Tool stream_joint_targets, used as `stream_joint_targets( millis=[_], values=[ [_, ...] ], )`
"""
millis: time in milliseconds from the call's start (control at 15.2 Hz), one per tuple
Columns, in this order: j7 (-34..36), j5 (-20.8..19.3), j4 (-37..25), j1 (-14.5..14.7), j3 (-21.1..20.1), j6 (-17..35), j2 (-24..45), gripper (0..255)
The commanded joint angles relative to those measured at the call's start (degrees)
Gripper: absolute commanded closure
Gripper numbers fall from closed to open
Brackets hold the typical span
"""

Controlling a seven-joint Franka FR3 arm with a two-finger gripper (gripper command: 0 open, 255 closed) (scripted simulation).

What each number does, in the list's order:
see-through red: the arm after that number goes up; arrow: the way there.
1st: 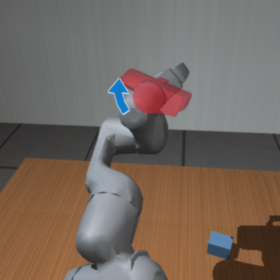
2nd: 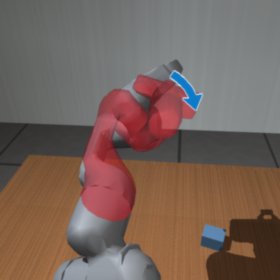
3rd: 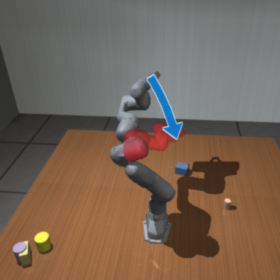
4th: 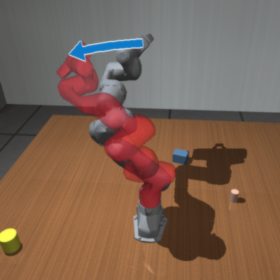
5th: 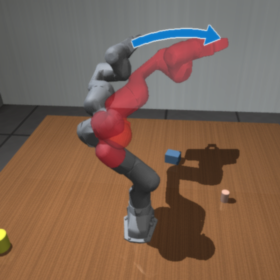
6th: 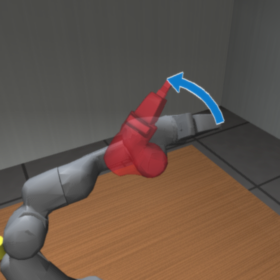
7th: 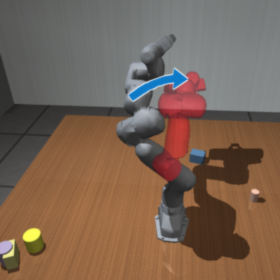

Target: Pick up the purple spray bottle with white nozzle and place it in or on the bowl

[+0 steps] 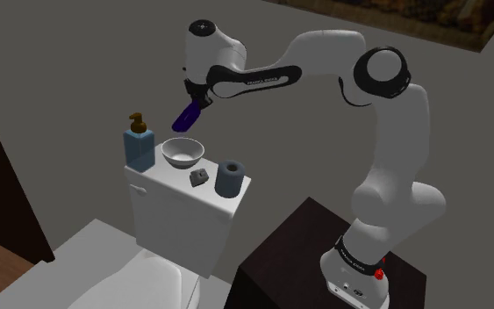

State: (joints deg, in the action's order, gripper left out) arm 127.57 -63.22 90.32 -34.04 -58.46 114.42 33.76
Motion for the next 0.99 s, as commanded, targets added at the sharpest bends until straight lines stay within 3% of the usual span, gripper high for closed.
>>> stream_joint_targets(
  millis=[0,924],
  values=[
    [-1.8,-2.6,-11.6,8.6,3.2,-4.8,6.8,255],
    [3.8,-6.8,-6.8,8.8,6.2,0.8,10.1,255]
  ],
)
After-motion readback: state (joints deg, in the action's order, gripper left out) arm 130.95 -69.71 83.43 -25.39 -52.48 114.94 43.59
